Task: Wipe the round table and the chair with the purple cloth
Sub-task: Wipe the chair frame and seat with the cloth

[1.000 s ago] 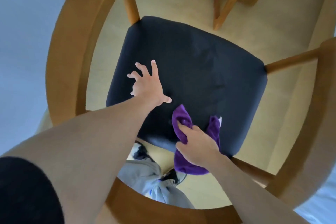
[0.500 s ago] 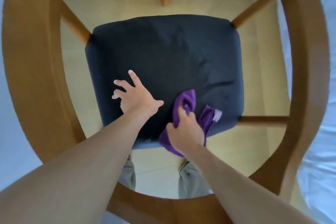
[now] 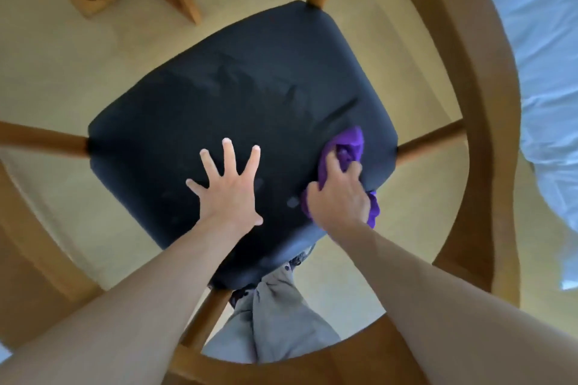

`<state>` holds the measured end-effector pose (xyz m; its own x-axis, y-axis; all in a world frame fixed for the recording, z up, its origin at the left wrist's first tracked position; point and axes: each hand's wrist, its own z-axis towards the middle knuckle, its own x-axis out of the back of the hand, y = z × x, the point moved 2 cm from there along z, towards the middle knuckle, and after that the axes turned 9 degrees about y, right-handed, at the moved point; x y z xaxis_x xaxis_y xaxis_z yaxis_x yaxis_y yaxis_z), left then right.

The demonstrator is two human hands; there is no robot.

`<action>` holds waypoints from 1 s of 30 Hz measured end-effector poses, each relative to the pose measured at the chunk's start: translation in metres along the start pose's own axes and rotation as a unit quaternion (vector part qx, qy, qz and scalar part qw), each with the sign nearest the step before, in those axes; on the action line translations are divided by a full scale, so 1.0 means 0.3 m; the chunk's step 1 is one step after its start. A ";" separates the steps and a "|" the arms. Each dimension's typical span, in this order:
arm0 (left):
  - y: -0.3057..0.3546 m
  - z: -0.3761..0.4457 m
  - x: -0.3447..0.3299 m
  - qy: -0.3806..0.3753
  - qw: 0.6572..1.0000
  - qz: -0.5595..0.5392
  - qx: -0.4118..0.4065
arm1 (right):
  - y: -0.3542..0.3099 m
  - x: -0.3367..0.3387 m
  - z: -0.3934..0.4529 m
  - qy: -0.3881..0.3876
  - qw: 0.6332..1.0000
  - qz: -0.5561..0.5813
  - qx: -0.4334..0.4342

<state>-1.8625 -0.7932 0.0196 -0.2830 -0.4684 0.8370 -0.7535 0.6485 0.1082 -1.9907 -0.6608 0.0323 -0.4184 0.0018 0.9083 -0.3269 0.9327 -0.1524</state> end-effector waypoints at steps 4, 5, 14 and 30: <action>0.006 -0.009 0.032 -0.012 0.999 0.050 -0.006 | -0.059 0.003 -0.083 -0.124 0.958 -0.099 0.237; 0.001 -0.012 0.034 -0.011 0.998 0.060 -0.015 | -0.058 0.014 -0.095 -0.164 0.940 -0.105 0.281; 0.024 -0.018 0.062 -0.029 0.994 0.101 -0.020 | 0.102 0.189 0.193 -0.038 0.954 0.222 -0.199; -0.004 0.160 0.221 0.040 0.942 0.169 -0.287 | -0.002 0.090 -0.052 0.084 0.925 0.257 -0.268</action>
<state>-1.9087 -0.8537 0.0492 -0.3856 -0.1447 0.9112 -0.1765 0.9810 0.0810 -1.9887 -0.6558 0.0630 -0.2501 0.5093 0.8235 0.3652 0.8373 -0.4069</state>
